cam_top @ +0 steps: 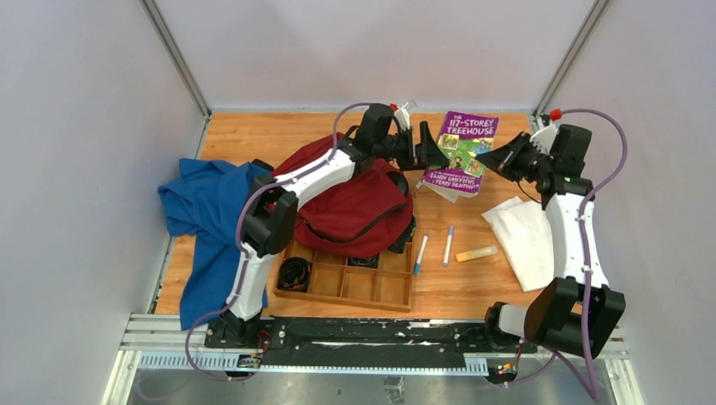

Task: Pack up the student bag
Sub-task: Pick up the book from the center of the board.

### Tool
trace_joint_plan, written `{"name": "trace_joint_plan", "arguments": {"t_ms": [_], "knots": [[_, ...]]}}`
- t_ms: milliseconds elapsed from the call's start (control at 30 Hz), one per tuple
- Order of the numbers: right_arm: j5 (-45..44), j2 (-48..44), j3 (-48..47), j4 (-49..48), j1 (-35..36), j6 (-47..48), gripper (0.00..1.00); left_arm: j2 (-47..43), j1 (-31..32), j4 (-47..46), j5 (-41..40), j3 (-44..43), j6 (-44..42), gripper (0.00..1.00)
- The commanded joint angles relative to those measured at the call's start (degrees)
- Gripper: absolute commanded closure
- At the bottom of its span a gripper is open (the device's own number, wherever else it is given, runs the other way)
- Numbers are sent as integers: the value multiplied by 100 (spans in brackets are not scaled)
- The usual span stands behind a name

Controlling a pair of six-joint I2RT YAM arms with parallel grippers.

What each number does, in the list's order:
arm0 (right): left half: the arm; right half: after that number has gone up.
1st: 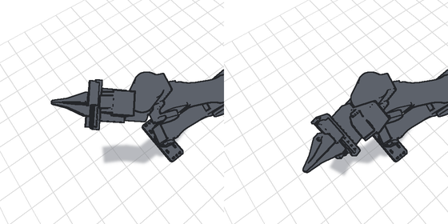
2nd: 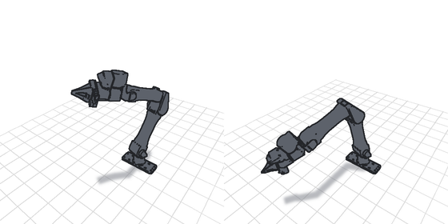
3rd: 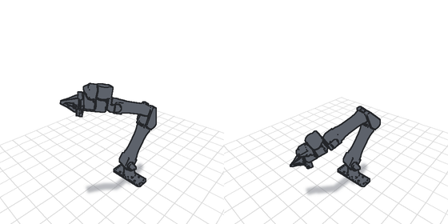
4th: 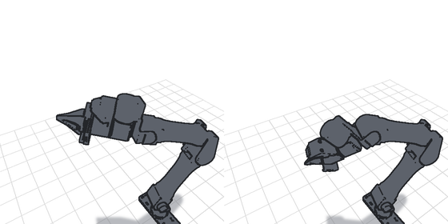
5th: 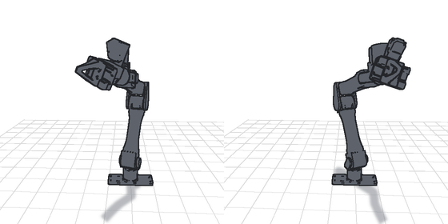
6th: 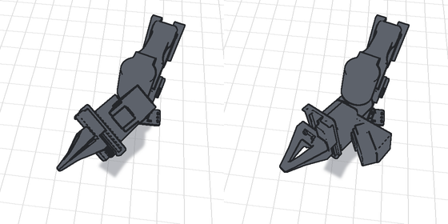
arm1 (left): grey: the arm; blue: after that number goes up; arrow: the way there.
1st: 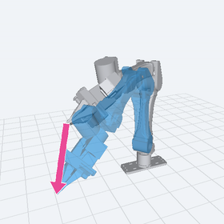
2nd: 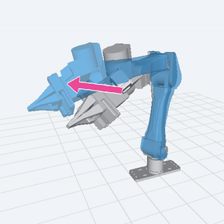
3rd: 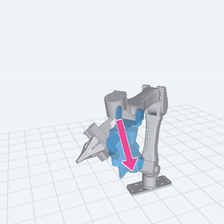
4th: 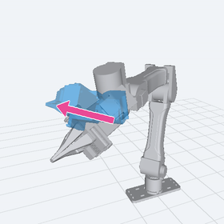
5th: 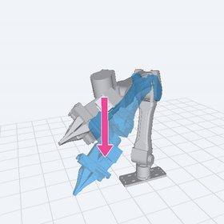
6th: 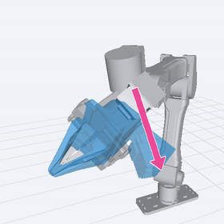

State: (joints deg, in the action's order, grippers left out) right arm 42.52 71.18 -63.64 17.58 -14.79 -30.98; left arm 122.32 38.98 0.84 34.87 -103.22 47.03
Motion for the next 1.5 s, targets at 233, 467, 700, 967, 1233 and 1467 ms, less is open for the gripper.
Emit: {"name": "trace_joint_plan", "arguments": {"t_ms": [233,467,700,967,1233,1467], "knots": [[1185,114,123,-666,-36,-324,100,-144,17,-2430,933,446,1705,36],[1134,119,299,-676,-28,-609,51,-462,26,-2448,945,362,1950,100],[63,-1547,1493,-1602,-51,-2043,11,-1684,-161,-2448,-768,1014,2178,100],[-173,-2541,3076,-4847,470,-4090,1,-1994,-130,-3304,-1798,1365,3218,100],[-376,-2184,3012,-6038,1248,-4397,1,-1943,-62,-3670,-1882,1440,3420,100],[-558,-1518,2632,-6814,1772,-4552,1,-1955,25,-3868,-1870,1479,3425,100]]}}
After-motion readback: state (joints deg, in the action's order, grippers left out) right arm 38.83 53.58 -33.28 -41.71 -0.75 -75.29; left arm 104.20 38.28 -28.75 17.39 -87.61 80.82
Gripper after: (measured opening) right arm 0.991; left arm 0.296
